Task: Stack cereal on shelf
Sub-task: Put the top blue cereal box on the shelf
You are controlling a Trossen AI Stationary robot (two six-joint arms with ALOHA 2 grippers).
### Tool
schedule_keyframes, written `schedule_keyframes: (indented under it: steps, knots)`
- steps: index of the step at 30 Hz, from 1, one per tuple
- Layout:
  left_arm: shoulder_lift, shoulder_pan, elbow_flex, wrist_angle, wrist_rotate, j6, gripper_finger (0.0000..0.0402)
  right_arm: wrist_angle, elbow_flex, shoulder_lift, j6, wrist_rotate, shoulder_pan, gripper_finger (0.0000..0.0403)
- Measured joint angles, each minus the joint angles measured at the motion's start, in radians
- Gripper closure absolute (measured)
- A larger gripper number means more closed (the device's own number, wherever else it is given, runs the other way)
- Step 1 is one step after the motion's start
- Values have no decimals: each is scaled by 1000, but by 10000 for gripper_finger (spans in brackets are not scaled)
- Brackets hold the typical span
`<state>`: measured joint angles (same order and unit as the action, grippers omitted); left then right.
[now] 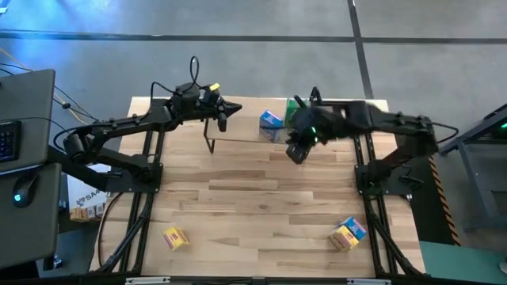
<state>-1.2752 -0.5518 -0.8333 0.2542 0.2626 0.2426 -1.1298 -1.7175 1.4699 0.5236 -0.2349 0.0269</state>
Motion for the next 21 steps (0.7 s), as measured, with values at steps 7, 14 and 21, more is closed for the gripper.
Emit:
schedule_keyframes:
  steps: [7,14,21]
  knots:
    - [0,0,3,4,0,34,401,618,455,-109,437,-255,130,385]
    - [0,0,3,6,0,67,401,918,706,-101,710,-491,144,398]
    - [0,0,3,6,0,67,402,948,751,-95,862,-587,144,402]
